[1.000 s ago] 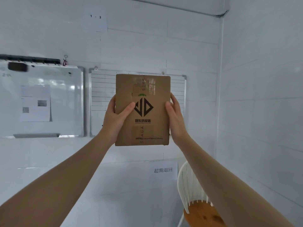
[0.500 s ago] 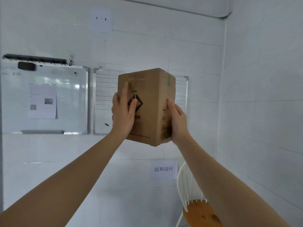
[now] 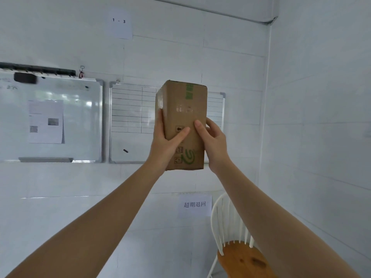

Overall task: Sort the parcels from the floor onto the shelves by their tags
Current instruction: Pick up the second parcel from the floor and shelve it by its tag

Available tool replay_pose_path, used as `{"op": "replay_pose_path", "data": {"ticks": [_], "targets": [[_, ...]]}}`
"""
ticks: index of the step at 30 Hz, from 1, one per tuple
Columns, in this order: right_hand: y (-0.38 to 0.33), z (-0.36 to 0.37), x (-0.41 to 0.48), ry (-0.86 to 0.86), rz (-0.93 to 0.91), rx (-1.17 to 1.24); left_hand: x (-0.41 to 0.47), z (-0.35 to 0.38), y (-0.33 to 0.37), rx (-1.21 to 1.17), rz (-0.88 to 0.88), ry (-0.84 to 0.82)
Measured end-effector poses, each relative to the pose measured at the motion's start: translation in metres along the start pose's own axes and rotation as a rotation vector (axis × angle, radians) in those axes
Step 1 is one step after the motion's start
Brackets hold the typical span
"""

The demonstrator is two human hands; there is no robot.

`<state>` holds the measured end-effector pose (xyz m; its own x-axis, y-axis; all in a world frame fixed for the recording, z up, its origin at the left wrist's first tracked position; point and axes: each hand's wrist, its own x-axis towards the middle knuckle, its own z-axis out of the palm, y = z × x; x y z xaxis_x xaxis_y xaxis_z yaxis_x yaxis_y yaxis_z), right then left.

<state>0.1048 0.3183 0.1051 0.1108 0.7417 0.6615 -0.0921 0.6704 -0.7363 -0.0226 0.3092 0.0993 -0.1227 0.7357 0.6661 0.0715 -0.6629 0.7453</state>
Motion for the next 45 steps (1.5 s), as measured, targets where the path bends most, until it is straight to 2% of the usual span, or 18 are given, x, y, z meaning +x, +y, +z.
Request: {"op": "replay_pose_path", "data": {"ticks": [7,11,17,21,23,26,28,31,37,42,45], "targets": [[0.009,0.006,-0.006,0.009,-0.032,-0.066,-0.004,-0.007,-0.003,-0.103,-0.064,-0.090],[0.017,0.012,-0.008,-0.027,-0.058,-0.005,-0.005,-0.003,-0.001,-0.167,-0.119,-0.060],[0.025,0.021,-0.005,0.039,-0.077,-0.091,-0.004,-0.003,-0.004,-0.171,-0.103,0.057],[0.031,0.010,0.001,0.020,-0.126,-0.070,0.002,-0.012,-0.008,-0.200,-0.138,0.058],[0.030,0.007,-0.001,0.073,-0.132,-0.065,0.005,-0.018,-0.011,-0.206,-0.148,0.044],[0.028,0.007,0.000,0.216,-0.020,-0.123,0.005,-0.023,-0.014,-0.222,-0.170,0.005],[0.027,0.005,0.002,0.189,0.135,-0.146,0.003,-0.025,-0.015,-0.239,-0.170,-0.003],[0.027,-0.002,0.000,0.080,0.221,-0.067,0.004,-0.027,-0.018,-0.222,-0.163,0.003],[0.039,-0.013,0.000,0.156,0.264,0.006,0.008,-0.032,-0.029,-0.105,-0.055,0.024],[0.046,-0.010,-0.001,0.129,0.184,-0.008,0.006,-0.026,-0.032,-0.156,-0.127,-0.096],[0.049,-0.011,0.001,0.137,0.135,-0.044,0.006,-0.026,-0.036,-0.177,-0.161,-0.111]]}}
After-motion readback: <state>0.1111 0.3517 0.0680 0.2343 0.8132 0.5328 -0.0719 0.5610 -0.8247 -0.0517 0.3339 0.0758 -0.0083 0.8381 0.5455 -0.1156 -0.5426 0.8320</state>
